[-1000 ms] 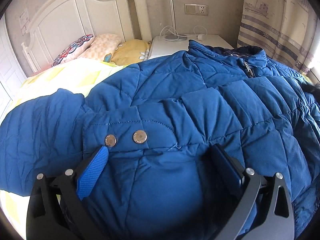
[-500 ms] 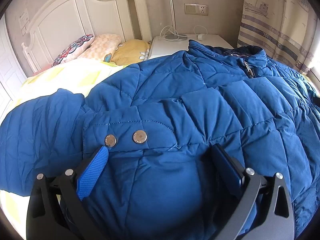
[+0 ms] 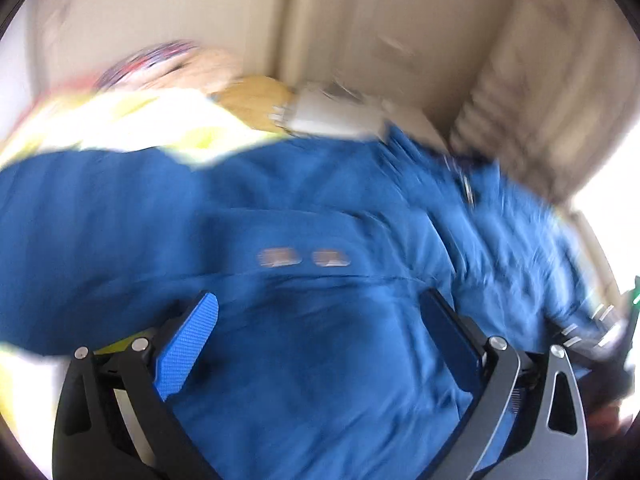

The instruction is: Fold large clothes

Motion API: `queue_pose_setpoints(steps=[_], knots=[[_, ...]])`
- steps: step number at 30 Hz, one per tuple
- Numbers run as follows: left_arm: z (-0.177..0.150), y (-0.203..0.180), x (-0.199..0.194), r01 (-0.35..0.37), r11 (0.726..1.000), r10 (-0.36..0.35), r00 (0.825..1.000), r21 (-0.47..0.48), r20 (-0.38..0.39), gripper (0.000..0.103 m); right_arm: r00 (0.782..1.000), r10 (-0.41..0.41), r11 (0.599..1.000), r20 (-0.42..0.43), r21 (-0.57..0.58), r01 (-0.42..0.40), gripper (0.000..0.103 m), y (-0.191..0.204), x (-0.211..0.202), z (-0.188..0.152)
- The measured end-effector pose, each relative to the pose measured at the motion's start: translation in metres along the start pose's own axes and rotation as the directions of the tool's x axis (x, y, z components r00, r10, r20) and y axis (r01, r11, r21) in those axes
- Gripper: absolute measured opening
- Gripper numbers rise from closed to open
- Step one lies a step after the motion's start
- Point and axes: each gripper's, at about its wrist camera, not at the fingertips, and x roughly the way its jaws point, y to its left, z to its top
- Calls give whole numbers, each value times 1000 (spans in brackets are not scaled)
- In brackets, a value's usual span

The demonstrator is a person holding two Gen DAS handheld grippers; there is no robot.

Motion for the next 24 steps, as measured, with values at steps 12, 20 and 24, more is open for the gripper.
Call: queue_pose_setpoints(steps=[12,20,24], knots=[[-55,301,-141,-94,743,285,940,-663,187,88,1000,9,1000,0,6,-9,98,1,-1,-1],[26,289,-147,-50,809,294,897,-586,330,12,1000,26,999,8,22,-26,98,-1,-5,-3],[67,175,-150,47,935,124,885,-351,449,11,999,47,998,22,42,-48,98,-4,-7,-3]])
